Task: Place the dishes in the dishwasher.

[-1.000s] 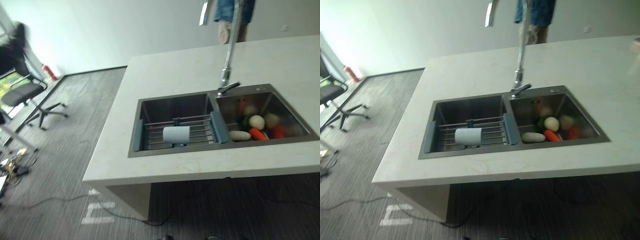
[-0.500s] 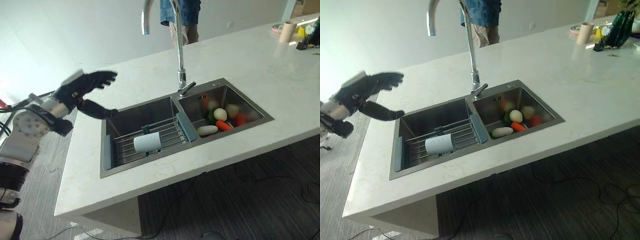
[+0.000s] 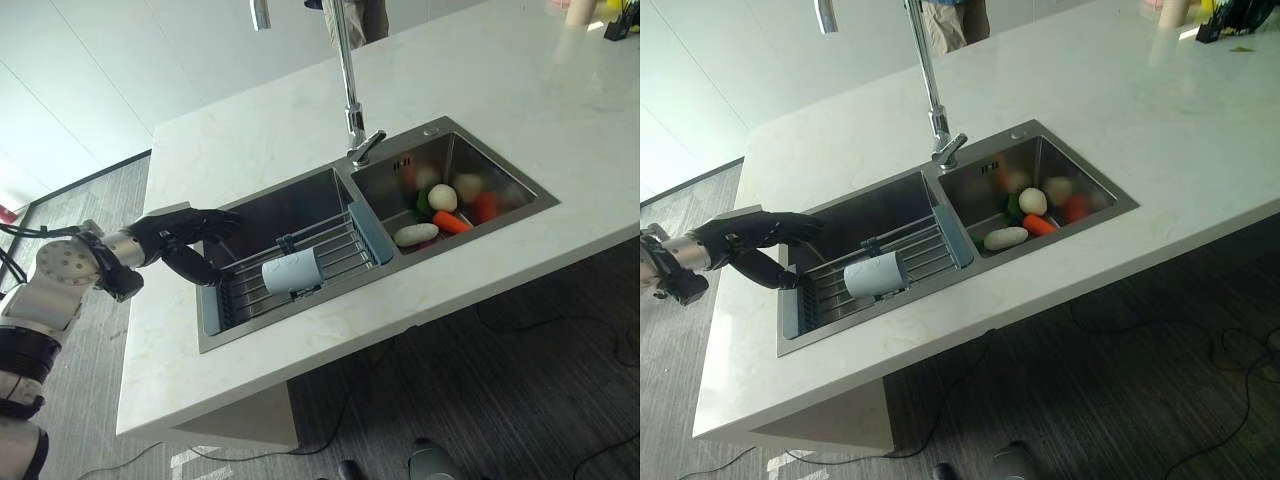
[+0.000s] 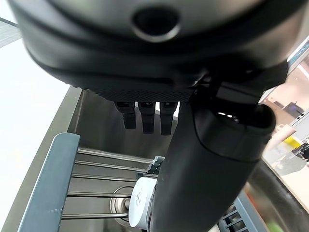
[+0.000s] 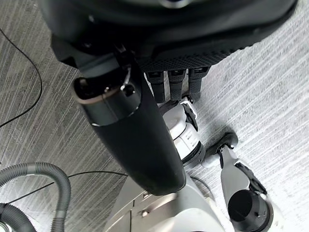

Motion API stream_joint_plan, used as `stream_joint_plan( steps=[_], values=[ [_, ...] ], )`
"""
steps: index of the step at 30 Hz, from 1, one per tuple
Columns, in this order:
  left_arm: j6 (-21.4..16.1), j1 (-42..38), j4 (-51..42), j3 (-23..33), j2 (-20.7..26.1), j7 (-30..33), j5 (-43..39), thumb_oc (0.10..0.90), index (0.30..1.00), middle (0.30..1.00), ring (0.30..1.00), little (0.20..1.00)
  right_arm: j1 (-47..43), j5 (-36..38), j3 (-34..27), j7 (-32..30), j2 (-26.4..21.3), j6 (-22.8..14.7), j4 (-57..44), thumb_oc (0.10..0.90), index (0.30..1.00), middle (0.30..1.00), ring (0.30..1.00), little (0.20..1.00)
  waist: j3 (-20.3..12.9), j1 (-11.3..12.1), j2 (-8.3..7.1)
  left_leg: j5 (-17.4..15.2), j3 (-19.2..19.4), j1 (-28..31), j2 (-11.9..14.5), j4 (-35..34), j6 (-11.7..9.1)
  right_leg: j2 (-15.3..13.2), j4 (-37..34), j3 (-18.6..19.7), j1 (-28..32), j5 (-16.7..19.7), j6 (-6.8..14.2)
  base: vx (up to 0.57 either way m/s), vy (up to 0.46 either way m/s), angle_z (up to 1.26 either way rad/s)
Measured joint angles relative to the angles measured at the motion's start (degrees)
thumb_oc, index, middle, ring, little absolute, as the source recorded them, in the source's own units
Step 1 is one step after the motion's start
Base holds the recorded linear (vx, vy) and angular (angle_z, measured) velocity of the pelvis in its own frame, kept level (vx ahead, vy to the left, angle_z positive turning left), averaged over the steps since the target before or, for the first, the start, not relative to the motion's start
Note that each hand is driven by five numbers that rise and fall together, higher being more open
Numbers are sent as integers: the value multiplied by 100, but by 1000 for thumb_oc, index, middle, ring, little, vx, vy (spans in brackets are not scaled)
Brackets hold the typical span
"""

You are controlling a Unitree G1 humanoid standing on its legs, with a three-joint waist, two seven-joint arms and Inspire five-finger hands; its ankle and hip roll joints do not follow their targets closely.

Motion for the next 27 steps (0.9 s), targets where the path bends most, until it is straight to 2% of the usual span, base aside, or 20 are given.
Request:
stream_joint_plan(
  steps=[3, 5, 13, 22, 27],
  values=[
    [29, -4, -46, -88, 0, -12, 0, 800, 900, 900, 900, 900, -5, 0, -9, -10, -12, 5, -21, 800, 900, 900, 900, 900, 8, -24, 10, 17, 36, 1, -35, -62, 25, -13, -6, 55, -44, 1, 16, 8, 35, -5],
    [60, -7, -128, -96, -1, -10, 0, 800, 900, 900, 900, 900, -24, 9, -124, -6, -14, 8, -35, 800, 900, 900, 900, 900, 124, -40, 35, 17, 93, 4, -49, -66, 26, -27, 4, 99, -71, 12, 38, 16, 34, -10],
    [94, -18, -304, -98, -186, 14, 42, 800, 900, 900, 900, 900, -8, 21, -220, -5, -42, 23, -78, 800, 900, 900, 900, 900, 221, -286, 66, 15, 204, 99, -91, -166, 29, -33, 20, 229, -87, 2, 63, 17, 12, -8],
    [97, -42, -409, -138, -392, 131, 89, 800, 900, 900, 900, 900, 21, 25, -219, -3, -50, 35, -272, 800, 900, 900, 900, 900, 352, -325, 112, 10, 306, 99, -102, -188, 37, -20, 70, 295, -173, 5, 72, 1, -12, -5],
    [92, -46, -399, -310, -404, 187, 486, 800, 900, 900, 900, 900, 18, 51, -222, -7, -49, 37, -338, 800, 900, 900, 900, 900, 355, -441, 107, 9, 316, 103, -99, -203, 37, 0, 71, 332, -193, -6, 87, -3, -2, -2]
  ],
)
